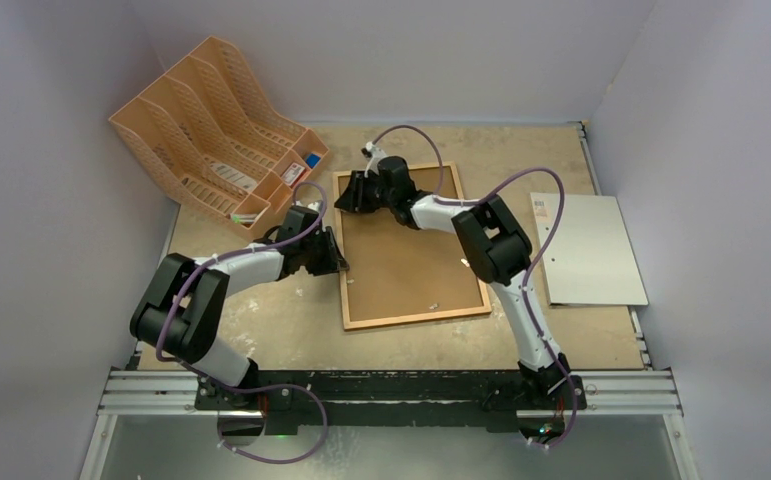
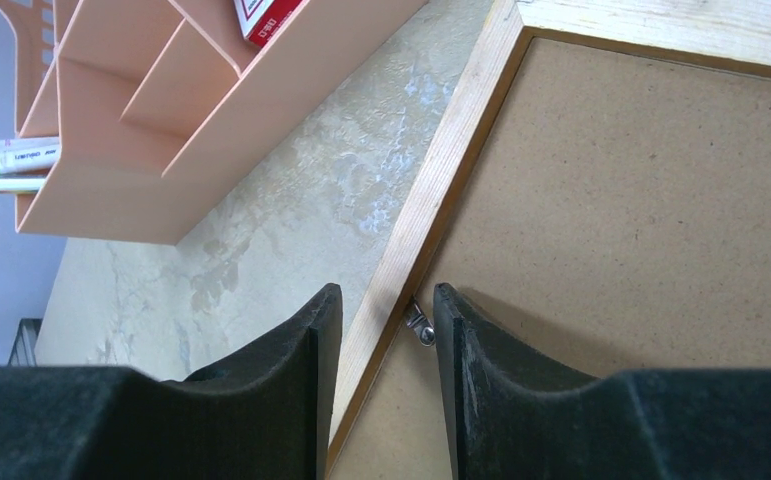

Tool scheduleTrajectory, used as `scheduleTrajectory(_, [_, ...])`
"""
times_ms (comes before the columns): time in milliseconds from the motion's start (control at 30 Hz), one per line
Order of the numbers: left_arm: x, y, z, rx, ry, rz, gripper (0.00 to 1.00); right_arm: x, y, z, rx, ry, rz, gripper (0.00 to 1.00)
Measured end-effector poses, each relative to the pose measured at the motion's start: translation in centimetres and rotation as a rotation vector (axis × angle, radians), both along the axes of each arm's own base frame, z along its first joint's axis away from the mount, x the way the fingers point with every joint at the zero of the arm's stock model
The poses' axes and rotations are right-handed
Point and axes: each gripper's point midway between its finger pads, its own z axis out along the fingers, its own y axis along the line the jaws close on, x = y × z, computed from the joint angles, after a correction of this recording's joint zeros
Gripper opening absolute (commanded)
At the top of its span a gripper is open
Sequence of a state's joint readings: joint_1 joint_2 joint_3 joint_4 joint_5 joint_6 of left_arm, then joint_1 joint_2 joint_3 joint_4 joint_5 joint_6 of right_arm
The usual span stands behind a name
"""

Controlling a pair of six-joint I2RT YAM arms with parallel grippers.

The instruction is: Put the photo into the frame

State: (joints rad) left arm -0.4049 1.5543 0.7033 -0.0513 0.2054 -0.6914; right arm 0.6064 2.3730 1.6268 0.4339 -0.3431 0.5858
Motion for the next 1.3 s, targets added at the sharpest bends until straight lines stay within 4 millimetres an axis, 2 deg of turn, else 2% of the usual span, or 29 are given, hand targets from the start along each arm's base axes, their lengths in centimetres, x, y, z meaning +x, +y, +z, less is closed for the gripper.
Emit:
scheduleTrajectory(533, [0.0, 0.0, 0.0, 0.001, 0.002, 0.0, 0.03, -0.5, 0.8, -0.3, 0.006, -0.076, 0.185, 0.42])
scheduleTrajectory(1000, [0.0, 0.0, 0.0, 0.005, 0.006, -0.003, 0.03, -0.7, 0.8, -0.5, 0.014, -0.1, 0.201, 0.42])
scheduleTrajectory(1300, [0.1, 0.0, 0.0, 0.008, 0.013, -0.003, 0.03, -1.4, 0.6, -0.5, 0.012, -0.131, 0.227, 0.42])
